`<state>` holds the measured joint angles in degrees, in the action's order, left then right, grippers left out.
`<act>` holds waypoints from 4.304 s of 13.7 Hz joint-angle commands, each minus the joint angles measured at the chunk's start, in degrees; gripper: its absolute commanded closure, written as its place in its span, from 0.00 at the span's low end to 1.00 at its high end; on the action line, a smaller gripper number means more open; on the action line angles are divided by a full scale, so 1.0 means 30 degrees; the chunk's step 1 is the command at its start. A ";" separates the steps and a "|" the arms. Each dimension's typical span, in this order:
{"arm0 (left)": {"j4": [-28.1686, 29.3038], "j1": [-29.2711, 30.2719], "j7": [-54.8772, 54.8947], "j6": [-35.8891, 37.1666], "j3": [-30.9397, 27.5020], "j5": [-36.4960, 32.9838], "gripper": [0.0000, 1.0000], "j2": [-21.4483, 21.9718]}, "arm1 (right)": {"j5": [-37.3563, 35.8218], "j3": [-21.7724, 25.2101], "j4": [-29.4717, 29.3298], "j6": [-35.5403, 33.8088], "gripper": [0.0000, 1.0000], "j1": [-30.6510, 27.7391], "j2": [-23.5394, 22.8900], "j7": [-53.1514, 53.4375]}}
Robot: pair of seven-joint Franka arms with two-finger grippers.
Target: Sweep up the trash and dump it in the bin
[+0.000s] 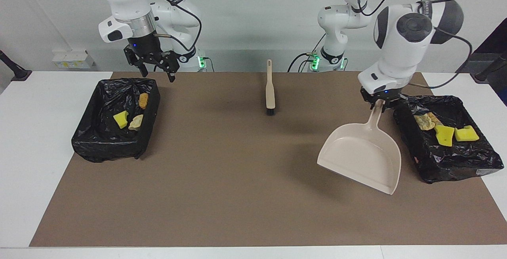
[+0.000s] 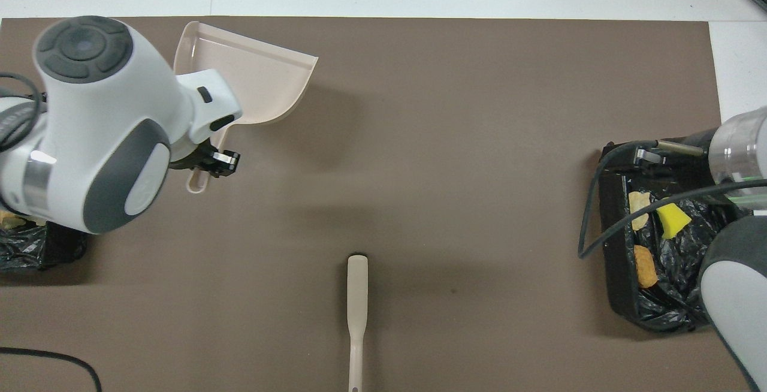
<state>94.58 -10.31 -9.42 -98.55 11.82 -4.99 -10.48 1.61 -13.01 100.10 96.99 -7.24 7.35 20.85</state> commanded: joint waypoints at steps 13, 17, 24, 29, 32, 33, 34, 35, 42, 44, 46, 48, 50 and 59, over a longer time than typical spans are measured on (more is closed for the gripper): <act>0.2074 -0.5556 -0.3826 -0.4651 -0.0336 0.1691 1.00 -0.2630 | -0.0858 0.4777 -0.2957 -0.1772 0.00 0.3585 -0.1424 -0.1089; 0.2954 -0.6202 -0.6437 -0.5881 -0.0336 0.1721 1.00 -0.2718 | -0.0478 0.4807 -0.2899 -0.1451 0.00 0.3527 -0.1307 -0.1031; 0.2954 -0.5793 -0.6673 -0.5299 -0.0423 0.1721 0.00 -0.1815 | -0.0448 0.4719 -0.2781 -0.1451 0.00 0.3381 -0.1189 -0.1060; 0.2661 -0.4010 -0.6382 -0.4241 -0.0804 0.1545 0.00 -0.0846 | -0.0419 0.4689 -0.2781 -0.1421 0.00 0.3410 -0.1190 -0.1060; 0.2690 -0.1581 -0.5217 -0.3805 -0.0804 0.1545 0.00 -0.0084 | -0.0535 0.4514 -0.2927 -0.1741 0.00 0.3410 -0.1364 -0.0943; 0.2720 -0.0789 -0.4020 -0.3280 -0.0804 0.1545 0.00 0.0209 | -0.0565 0.4543 -0.2957 -0.1859 0.00 0.3236 -0.1394 -0.0972; 0.2691 0.0031 -0.2819 -0.2868 -0.0804 0.1545 0.00 0.0560 | -0.0536 0.4688 -0.2957 -0.1890 0.00 0.3234 -0.1452 -0.1001; 0.2720 0.0996 -0.1588 -0.2632 -0.0775 0.1574 0.00 0.0882 | -0.0507 0.4718 -0.2957 -0.1977 0.00 0.3205 -0.1453 -0.1030; 0.2633 0.5015 0.4573 -0.0846 -0.0892 0.1546 0.00 0.2406 | 0.0079 0.4777 -0.3280 -0.1979 0.00 0.3146 -0.1512 -0.1031; 0.2574 0.5341 0.4519 -0.0086 -0.0921 0.1400 0.00 0.3109 | 0.0079 0.4777 -0.3279 -0.1978 0.00 0.3146 -0.1512 -0.1031; 0.1905 0.5342 0.4517 0.1172 -0.1504 0.1253 0.00 0.3549 | 0.0079 0.4777 -0.3221 -0.1978 0.00 0.3146 -0.1424 -0.1031; 0.0908 0.5313 0.4576 0.2695 -0.1829 0.0846 0.00 0.4075 | 0.0079 0.4777 -0.3191 -0.1978 0.00 0.3146 -0.1424 -0.1031; 0.0640 0.5312 0.4635 0.3257 -0.1859 0.0754 0.00 0.5099 | 0.0079 0.4777 -0.3191 -0.1978 0.00 0.3146 -0.1394 -0.1001; -0.1206 0.5312 0.4284 0.4372 -0.2181 0.2219 0.00 0.5544 | 0.0050 0.4777 -0.3162 -0.1978 0.00 0.3146 -0.1394 -0.0943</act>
<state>91.78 5.53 3.73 -85.82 5.31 0.62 6.59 0.76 1.24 91.60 91.98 2.64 3.63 18.70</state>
